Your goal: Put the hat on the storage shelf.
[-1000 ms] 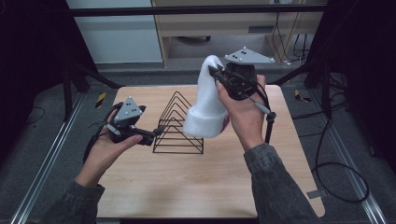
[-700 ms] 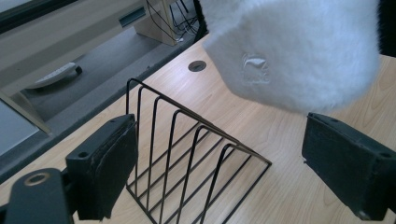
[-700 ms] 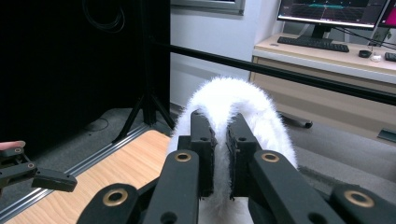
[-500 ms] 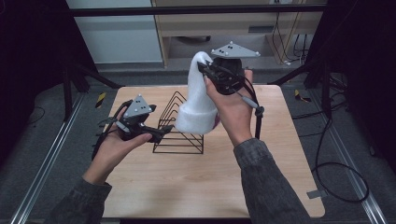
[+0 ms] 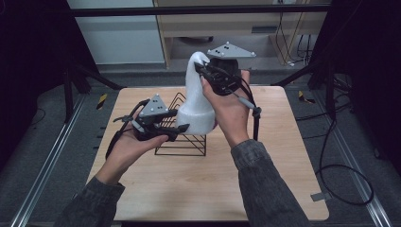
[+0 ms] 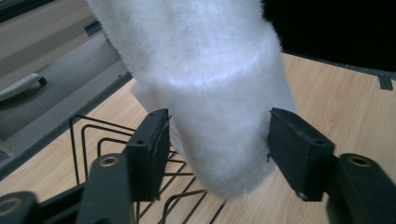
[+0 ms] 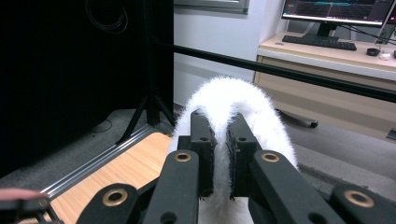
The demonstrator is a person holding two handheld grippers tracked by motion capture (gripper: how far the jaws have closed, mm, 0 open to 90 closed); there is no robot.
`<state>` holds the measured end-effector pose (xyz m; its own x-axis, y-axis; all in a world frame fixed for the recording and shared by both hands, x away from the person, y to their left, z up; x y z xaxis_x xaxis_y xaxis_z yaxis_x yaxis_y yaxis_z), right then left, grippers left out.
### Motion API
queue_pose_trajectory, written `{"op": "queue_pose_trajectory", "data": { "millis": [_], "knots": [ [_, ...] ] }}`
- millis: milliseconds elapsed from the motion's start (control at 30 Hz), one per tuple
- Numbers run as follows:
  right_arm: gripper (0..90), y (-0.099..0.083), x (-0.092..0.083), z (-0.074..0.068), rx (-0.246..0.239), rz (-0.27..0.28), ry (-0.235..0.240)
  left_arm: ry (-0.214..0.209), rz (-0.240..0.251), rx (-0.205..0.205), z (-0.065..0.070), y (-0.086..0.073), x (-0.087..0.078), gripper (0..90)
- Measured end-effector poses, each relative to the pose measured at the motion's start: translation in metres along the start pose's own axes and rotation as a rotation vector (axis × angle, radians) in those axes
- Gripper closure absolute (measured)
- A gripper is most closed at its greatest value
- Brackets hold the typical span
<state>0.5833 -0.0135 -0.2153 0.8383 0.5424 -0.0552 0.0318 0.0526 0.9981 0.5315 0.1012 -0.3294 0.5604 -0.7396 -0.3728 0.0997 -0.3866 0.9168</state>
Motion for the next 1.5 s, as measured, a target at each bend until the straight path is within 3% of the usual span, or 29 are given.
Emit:
{"op": "queue_pose_trajectory", "data": {
  "millis": [100,267,367,600,1033,1300,1500],
  "knots": [
    [84.1,0.001,0.000,-0.001,-0.005,-0.001,0.001,-0.014,-0.022,0.007,0.001,-0.001,0.005,47.6],
    [84.1,0.000,0.000,-0.002,-0.010,-0.004,0.001,-0.020,-0.041,-0.001,-0.005,-0.003,0.011,70.1],
    [84.0,0.000,-0.001,-0.002,-0.019,-0.009,0.003,-0.004,-0.048,0.015,-0.009,-0.004,0.009,75.1],
    [84.0,0.001,-0.006,0.000,-0.018,-0.009,0.015,0.055,0.003,-0.013,-0.027,-0.001,0.000,76.0],
    [83.6,-0.003,-0.005,-0.005,-0.030,-0.032,0.044,0.136,0.035,-0.015,-0.057,-0.003,-0.011,76.7],
    [83.7,-0.002,-0.002,-0.013,-0.052,-0.033,0.057,0.150,0.056,-0.025,-0.066,-0.003,-0.015,76.8],
    [83.6,-0.006,0.003,-0.014,-0.057,-0.049,0.058,0.148,0.039,-0.036,-0.072,-0.009,-0.011,76.7]
  ]
}}
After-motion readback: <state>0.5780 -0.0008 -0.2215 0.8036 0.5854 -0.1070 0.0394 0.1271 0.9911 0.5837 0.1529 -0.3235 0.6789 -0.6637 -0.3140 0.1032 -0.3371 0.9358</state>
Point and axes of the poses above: each handheld gripper's, and its own axes: x roughly forward along the jaws, y roughly out of its top, z roughly to its right, the point moved 8 cm from there along x, roughly forward along the jaws, and after that the axes turned 9 degrees about z, right-handed, at the moved point
